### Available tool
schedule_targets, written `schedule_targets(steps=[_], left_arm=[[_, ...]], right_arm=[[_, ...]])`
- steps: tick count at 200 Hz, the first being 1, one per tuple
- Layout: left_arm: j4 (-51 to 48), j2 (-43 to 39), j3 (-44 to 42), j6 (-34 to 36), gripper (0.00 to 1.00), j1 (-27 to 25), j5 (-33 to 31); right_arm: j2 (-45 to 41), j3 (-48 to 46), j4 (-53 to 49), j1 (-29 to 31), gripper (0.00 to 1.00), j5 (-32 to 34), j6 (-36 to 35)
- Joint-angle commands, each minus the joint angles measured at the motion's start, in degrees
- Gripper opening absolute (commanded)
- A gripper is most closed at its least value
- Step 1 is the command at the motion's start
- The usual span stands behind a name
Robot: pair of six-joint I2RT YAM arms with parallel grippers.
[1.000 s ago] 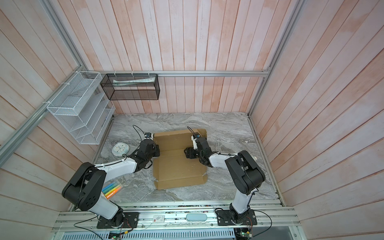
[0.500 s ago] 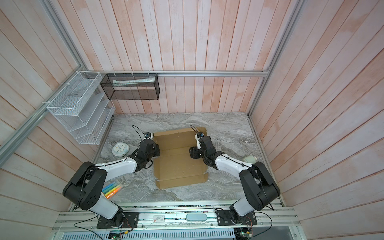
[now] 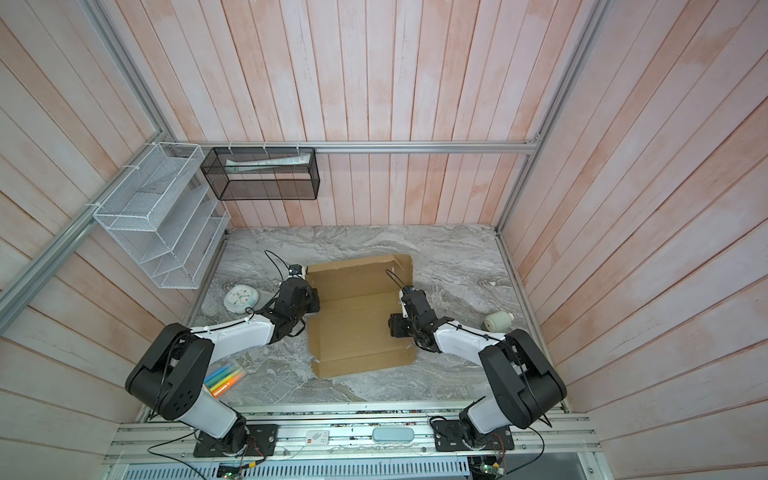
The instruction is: Fold the paper box
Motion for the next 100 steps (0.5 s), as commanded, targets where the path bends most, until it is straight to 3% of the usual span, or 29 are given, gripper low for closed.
schedule_targets(steps=[1,53,100], left_arm=[[-2.81,1.15,0.90,-0.07,0.00,0.37,1.07],[-2.89,1.47,0.79,0.01,0.00,0.37,0.88],[-2.90,1.77,0.96,-0.07,0.00,0.42,0.86]], right_arm=[[2.75,-0.89,-0.30,-0.64,0.62,0.23,1.75],[6.85,0.92,-1.36,-1.12,0.63,-1.32,1.12],[-3.61,2.45,-2.60,-2.98,0.63,1.19,-1.39]])
